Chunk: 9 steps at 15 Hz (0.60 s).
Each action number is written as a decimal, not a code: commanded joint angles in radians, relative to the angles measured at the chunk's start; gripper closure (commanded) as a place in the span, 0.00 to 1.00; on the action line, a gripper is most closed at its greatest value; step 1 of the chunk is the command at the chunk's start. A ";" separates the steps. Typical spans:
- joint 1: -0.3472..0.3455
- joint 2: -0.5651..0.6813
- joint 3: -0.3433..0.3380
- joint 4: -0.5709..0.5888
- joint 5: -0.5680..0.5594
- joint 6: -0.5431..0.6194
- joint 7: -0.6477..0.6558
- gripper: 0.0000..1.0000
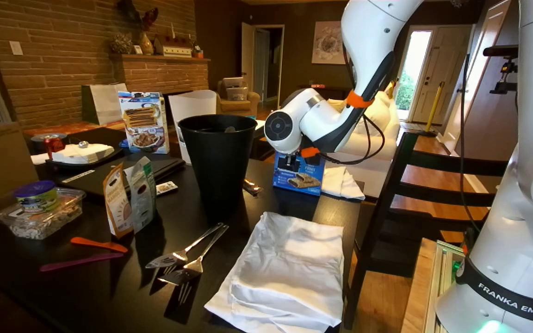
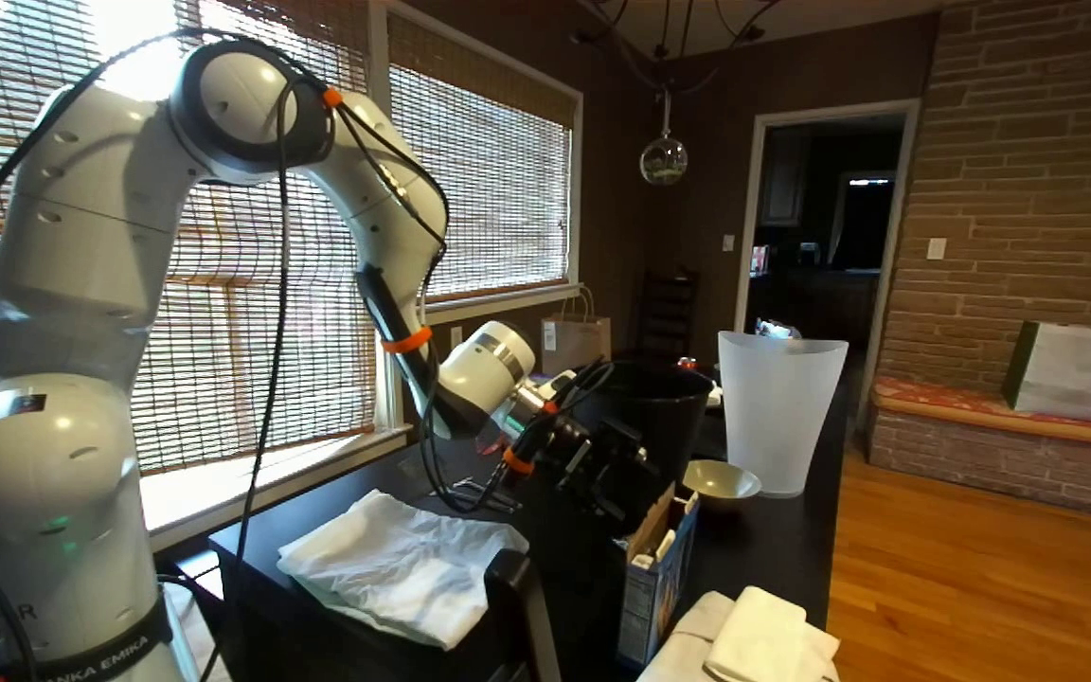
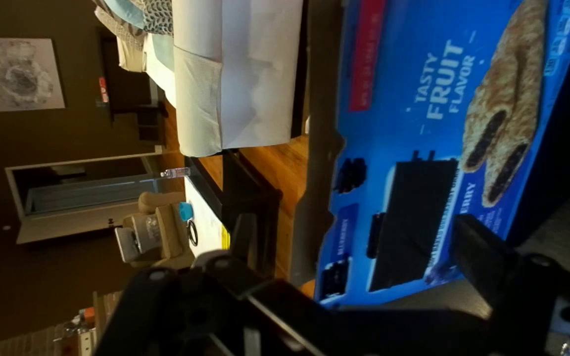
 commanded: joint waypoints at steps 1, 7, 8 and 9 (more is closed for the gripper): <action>-0.036 -0.073 0.013 0.008 0.017 0.041 -0.046 0.00; -0.080 -0.143 -0.002 0.093 0.231 0.162 -0.218 0.00; -0.086 -0.149 -0.005 0.108 0.304 0.176 -0.269 0.00; -0.102 -0.154 -0.001 0.124 0.409 0.192 -0.347 0.00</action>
